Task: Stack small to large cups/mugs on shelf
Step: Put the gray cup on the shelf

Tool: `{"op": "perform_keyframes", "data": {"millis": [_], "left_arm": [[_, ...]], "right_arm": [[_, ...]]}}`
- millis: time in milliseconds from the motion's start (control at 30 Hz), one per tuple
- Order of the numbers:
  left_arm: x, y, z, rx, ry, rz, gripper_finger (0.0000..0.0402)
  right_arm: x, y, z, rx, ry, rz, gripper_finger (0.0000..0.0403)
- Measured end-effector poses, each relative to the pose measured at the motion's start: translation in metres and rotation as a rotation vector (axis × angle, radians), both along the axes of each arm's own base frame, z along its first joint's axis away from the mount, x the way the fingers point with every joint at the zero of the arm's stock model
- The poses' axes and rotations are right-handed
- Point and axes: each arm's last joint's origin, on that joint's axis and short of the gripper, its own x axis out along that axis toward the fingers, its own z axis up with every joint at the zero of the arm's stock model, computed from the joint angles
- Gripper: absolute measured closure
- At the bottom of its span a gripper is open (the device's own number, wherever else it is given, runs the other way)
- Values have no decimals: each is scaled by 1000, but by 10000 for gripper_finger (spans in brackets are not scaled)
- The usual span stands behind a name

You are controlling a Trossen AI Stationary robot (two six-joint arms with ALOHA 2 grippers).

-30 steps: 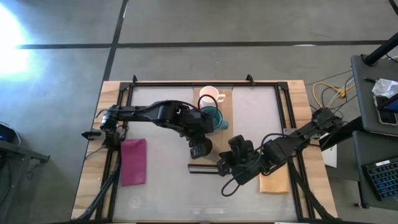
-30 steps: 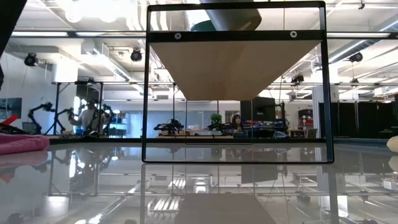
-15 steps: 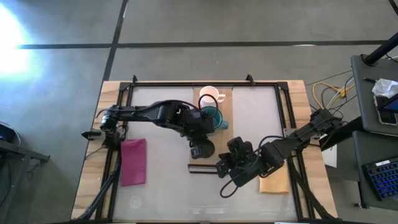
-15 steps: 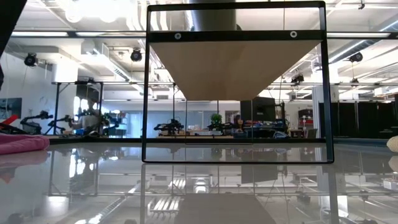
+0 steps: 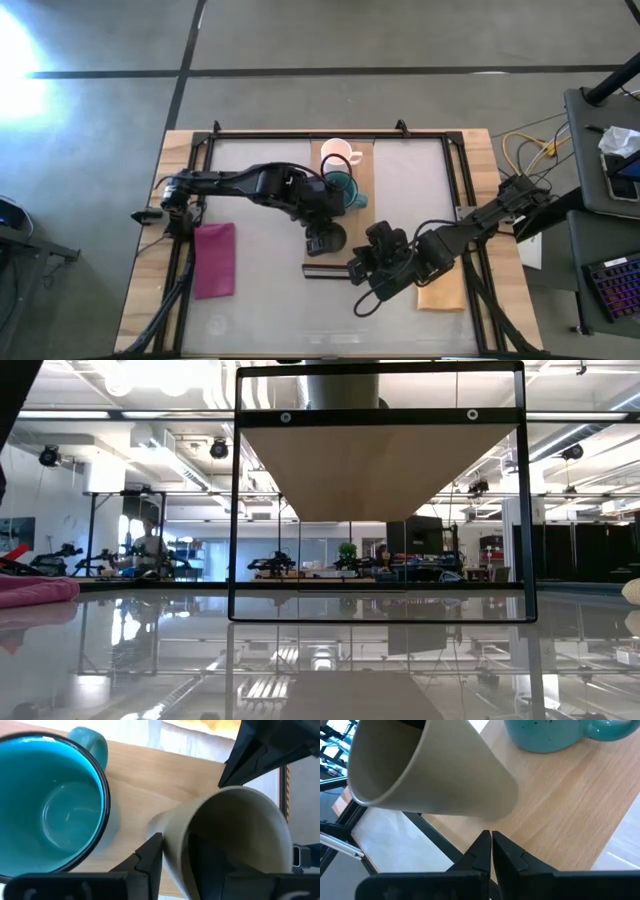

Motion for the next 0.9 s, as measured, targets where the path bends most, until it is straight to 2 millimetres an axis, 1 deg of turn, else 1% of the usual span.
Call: {"op": "perform_keyframes", "data": {"millis": [167,533,733,900], "left_arm": [[2,0,-4,11,1,-17,322],[9,4,-1,16,-71,-21,322],[7,4,0,18,-72,-21,322],[-1,5,11,17,-99,-19,322]], "right_arm": [[0,0,0,3,-2,-3,394],[0,0,0,5,-5,-3,394],[0,0,0,4,-4,-2,394],[0,0,0,0,-1,2,394]]}}
